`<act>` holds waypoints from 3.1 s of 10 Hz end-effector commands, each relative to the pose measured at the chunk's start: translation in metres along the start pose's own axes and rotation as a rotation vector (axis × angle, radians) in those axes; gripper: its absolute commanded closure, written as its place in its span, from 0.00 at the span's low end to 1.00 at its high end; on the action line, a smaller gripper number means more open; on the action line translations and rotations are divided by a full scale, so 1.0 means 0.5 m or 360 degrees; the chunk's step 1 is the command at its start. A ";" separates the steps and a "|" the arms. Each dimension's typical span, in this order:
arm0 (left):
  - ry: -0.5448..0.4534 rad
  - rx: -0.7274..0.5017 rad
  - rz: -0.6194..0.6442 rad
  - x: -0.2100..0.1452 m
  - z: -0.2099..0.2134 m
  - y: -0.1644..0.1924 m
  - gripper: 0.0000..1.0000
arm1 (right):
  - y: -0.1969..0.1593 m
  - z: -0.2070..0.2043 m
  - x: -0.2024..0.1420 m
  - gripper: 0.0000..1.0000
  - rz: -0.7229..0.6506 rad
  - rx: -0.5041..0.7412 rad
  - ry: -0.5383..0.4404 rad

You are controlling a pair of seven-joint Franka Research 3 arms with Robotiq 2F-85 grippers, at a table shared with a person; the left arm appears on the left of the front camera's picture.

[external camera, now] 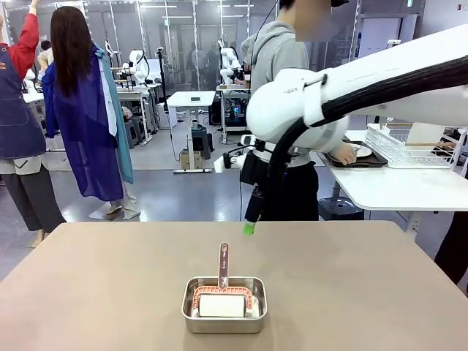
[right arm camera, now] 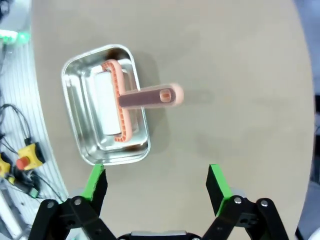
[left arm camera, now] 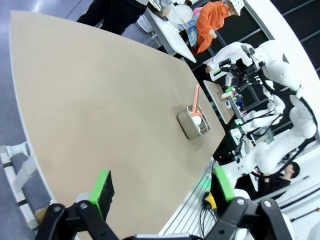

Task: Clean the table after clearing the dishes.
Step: When the right (or left) Handle tray is removed, use the right hand (or left hand) to clean the right (or left) side of the table with the Lint Roller.

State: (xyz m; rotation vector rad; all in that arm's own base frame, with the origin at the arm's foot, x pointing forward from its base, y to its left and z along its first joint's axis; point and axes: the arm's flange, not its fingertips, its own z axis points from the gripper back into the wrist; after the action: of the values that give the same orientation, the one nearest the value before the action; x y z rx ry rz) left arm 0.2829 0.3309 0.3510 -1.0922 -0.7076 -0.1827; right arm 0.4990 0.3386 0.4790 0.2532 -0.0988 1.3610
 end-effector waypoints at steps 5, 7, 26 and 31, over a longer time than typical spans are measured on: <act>0.0017 0.0001 -0.0006 -0.005 0.003 -0.012 0.01 | -0.067 -0.099 0.164 0.00 0.0418 0.0171 0.0252; 0.0017 0.0001 -0.0006 -0.005 0.003 -0.012 0.01 | -0.095 -0.132 0.181 0.00 0.0410 0.0377 0.0266; 0.0017 0.0001 -0.0006 -0.005 0.003 -0.012 0.01 | -0.170 -0.301 0.186 0.00 0.0264 0.0975 0.0404; 0.0017 0.0001 -0.0006 -0.005 0.003 -0.012 0.01 | -0.162 -0.288 0.179 0.97 0.0258 0.0959 0.0446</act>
State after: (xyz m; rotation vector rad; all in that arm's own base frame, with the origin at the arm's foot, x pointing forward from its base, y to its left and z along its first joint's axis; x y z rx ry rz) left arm 0.2830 0.3308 0.3510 -1.0924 -0.7074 -0.1831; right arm 0.5726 0.4298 0.3434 0.5905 0.5166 1.5713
